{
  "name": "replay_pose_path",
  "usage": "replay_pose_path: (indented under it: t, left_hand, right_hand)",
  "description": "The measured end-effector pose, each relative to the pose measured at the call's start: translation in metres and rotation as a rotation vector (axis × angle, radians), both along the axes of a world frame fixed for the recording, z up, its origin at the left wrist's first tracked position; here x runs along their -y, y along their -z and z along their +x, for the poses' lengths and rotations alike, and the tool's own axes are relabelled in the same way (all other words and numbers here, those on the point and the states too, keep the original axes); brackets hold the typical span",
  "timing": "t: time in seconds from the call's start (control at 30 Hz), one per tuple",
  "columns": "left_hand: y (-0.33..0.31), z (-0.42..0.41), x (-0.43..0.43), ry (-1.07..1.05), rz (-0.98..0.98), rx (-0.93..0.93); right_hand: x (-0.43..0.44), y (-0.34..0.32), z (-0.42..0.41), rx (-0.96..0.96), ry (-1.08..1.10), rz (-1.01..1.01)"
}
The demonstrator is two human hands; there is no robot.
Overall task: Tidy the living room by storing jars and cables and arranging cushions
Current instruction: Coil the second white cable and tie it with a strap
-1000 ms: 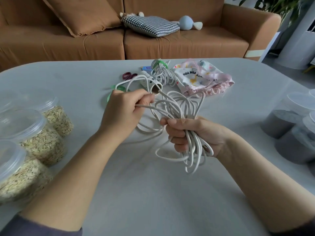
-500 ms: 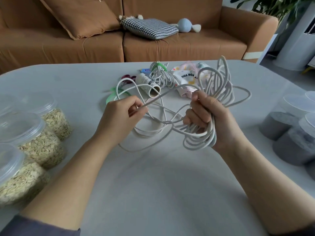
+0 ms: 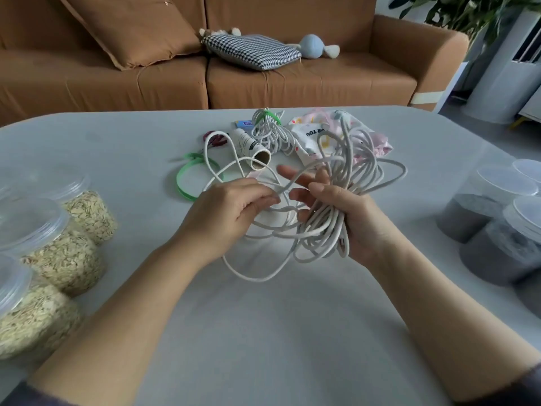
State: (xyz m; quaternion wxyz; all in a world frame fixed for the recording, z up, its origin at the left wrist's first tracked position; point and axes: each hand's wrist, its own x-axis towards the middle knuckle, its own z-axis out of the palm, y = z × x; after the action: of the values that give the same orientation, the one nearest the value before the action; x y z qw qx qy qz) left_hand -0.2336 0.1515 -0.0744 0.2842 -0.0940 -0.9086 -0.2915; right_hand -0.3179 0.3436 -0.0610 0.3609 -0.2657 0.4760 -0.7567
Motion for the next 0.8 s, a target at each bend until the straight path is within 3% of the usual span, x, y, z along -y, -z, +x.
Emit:
replay_pose_path:
  t: [0.2, 0.5, 0.63, 0.7, 0.8]
  left_hand:
    - [0.002, 0.001, -0.005, 0.033, -0.049, 0.135]
    - [0.0, 0.003, -0.008, -0.072, 0.336, 0.291]
    - [-0.001, 0.003, -0.013, -0.068, 0.259, 0.199]
    - [-0.003, 0.003, -0.013, -0.037, 0.263, 0.214]
    - [0.002, 0.004, -0.008, -0.041, 0.158, 0.343]
  right_hand:
    - [0.011, 0.004, 0.005, -0.294, 0.21, -0.006]
    - [0.012, 0.005, 0.0, -0.166, 0.519, -0.152]
    - [0.017, 0.012, 0.006, -0.309, 0.442, -0.065]
    - [0.02, 0.01, 0.01, -0.232, 0.411, -0.073]
    - [0.015, 0.003, 0.009, 0.053, 0.27, -0.223]
